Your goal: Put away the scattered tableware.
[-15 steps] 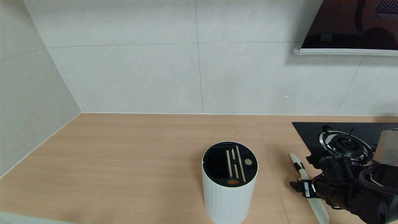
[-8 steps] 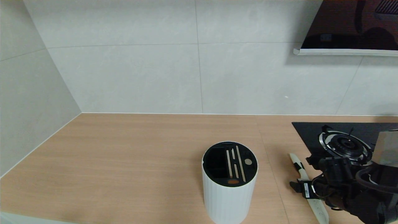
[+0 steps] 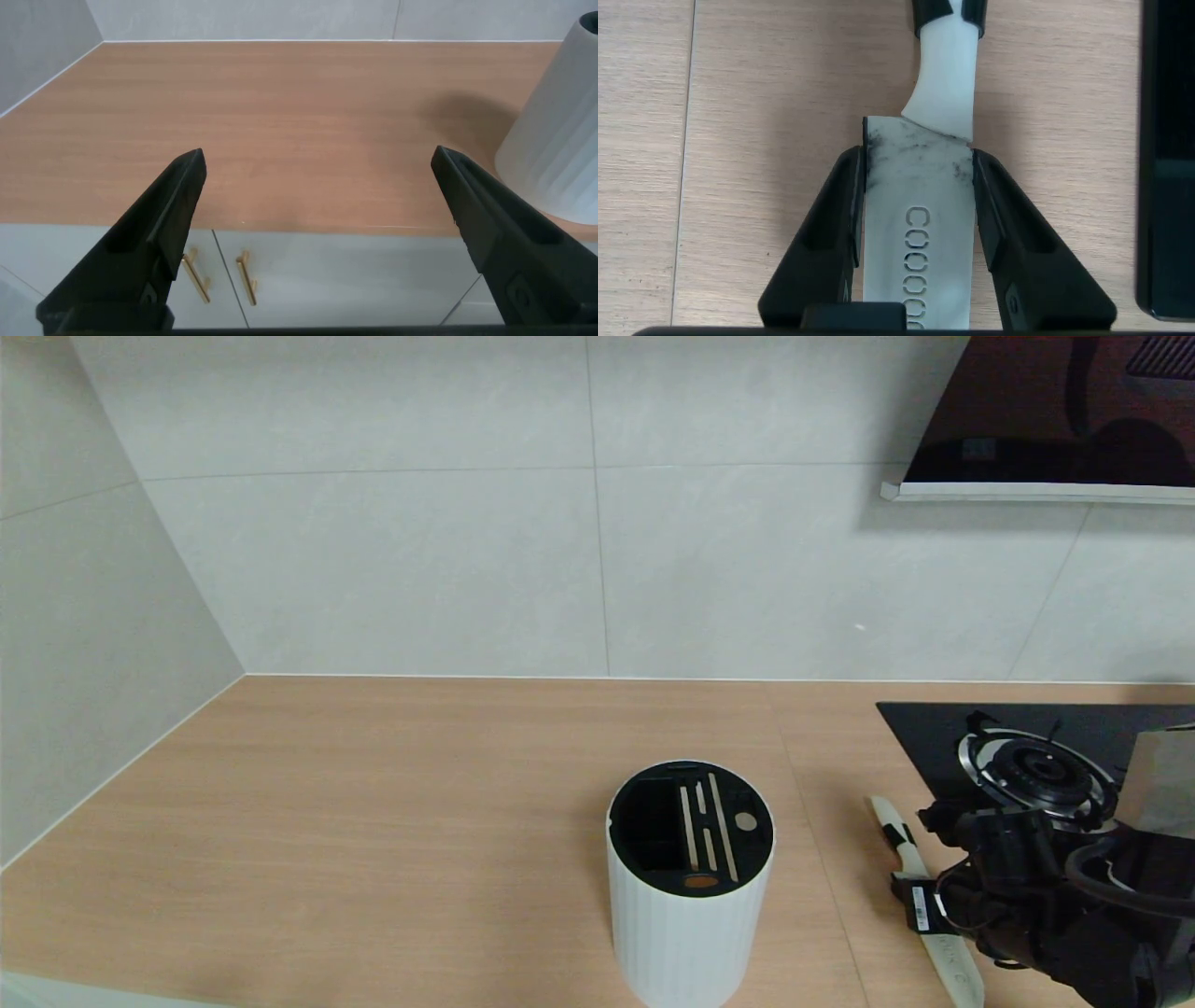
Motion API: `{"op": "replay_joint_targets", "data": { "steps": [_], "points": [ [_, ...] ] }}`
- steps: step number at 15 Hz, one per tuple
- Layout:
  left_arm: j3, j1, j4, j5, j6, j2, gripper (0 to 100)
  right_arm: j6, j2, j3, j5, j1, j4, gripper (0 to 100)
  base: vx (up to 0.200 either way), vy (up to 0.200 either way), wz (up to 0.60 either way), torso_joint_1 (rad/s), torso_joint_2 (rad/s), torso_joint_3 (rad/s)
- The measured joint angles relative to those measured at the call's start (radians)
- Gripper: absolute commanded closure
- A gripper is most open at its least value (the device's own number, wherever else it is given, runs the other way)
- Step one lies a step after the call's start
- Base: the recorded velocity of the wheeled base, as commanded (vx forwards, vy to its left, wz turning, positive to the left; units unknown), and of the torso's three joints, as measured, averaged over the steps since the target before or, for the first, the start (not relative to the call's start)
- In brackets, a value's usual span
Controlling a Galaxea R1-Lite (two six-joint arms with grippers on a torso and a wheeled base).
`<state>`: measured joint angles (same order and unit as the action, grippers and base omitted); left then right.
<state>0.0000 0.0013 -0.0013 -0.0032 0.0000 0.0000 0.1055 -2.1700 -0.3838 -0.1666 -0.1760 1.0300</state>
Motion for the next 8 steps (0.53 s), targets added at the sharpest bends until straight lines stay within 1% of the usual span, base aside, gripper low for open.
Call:
{"op": "replay_joint_targets", "data": {
  "steps": [8],
  "points": [
    [0.0,0.0,0.0,0.0,0.0,0.0,0,-0.001,0.047,0.015,0.001,-0.001,-0.008,100,0.0,0.0,0.0,0.0,0.0,0.0]
  ]
}}
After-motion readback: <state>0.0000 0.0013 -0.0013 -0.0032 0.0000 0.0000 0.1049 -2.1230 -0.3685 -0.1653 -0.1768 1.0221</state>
